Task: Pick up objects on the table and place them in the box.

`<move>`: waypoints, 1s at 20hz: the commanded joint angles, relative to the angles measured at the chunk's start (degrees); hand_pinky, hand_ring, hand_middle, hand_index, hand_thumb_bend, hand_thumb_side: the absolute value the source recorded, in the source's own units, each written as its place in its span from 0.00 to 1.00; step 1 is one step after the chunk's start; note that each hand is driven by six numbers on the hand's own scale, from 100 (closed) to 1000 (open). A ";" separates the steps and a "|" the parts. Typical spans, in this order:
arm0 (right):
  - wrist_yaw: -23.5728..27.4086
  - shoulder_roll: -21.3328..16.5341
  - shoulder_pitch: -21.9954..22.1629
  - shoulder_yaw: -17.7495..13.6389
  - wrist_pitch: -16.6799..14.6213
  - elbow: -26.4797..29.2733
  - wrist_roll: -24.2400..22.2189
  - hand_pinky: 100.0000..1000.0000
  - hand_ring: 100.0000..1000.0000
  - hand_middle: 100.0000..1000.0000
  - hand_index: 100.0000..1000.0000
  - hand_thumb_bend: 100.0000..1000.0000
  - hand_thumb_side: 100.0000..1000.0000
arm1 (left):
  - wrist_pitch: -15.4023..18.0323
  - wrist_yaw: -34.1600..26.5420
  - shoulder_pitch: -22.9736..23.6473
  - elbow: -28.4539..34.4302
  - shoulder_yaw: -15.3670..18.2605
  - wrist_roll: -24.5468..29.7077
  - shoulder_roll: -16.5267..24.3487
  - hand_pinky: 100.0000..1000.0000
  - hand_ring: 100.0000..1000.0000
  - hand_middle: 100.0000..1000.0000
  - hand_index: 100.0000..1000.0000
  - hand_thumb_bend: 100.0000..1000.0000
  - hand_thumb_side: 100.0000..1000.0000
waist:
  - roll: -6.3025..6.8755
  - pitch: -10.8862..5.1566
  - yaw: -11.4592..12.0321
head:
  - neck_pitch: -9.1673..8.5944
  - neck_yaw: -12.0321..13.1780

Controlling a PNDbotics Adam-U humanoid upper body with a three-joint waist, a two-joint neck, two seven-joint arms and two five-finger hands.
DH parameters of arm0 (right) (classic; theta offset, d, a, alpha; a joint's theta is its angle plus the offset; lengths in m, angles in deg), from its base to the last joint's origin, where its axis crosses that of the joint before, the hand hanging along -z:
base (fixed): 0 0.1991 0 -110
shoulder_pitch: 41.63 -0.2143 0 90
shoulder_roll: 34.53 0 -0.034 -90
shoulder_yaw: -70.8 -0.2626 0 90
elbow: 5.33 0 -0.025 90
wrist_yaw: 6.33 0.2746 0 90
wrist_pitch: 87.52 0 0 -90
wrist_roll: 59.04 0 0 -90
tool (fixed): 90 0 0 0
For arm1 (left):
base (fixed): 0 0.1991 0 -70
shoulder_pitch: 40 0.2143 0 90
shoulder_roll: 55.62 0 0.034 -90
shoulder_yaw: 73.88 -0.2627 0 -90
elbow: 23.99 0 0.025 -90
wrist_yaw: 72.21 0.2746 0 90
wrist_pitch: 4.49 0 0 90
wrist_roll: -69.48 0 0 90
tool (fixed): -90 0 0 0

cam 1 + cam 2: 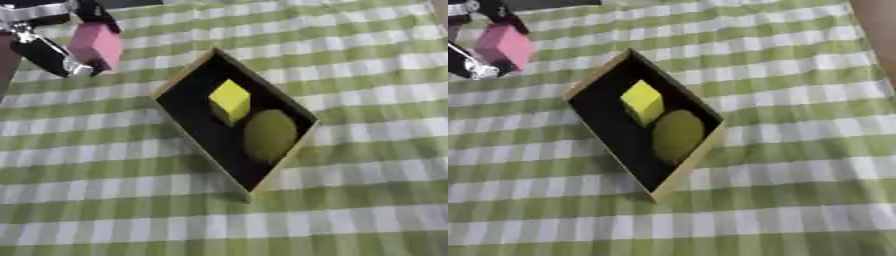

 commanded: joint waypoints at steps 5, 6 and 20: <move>0.96 -1.66 -0.07 -0.60 0.28 0.56 0.55 0.93 1.00 0.48 0.87 0.00 0.58 | -0.85 -2.95 -3.75 6.63 -4.25 3.80 -4.52 0.80 0.75 0.59 0.78 0.02 0.00 | -0.30 -2.94 -0.13 | 1.17 -0.85; 1.04 -1.74 -0.11 -0.66 0.34 0.56 0.65 0.93 1.00 0.48 0.87 0.00 0.58 | -0.84 -3.11 -4.01 7.40 -5.04 4.29 -5.25 0.80 0.75 0.59 0.78 0.02 0.00 | -0.28 -3.06 -0.10 | 1.24 -1.00; 1.32 -1.87 0.14 -1.16 0.42 0.56 1.70 0.93 1.00 0.48 0.87 0.00 0.58 | 2.19 7.24 -5.70 2.51 -9.97 5.60 -15.02 0.80 0.75 0.60 0.78 0.12 0.00 | -0.58 -3.82 -0.16 | 1.13 -1.05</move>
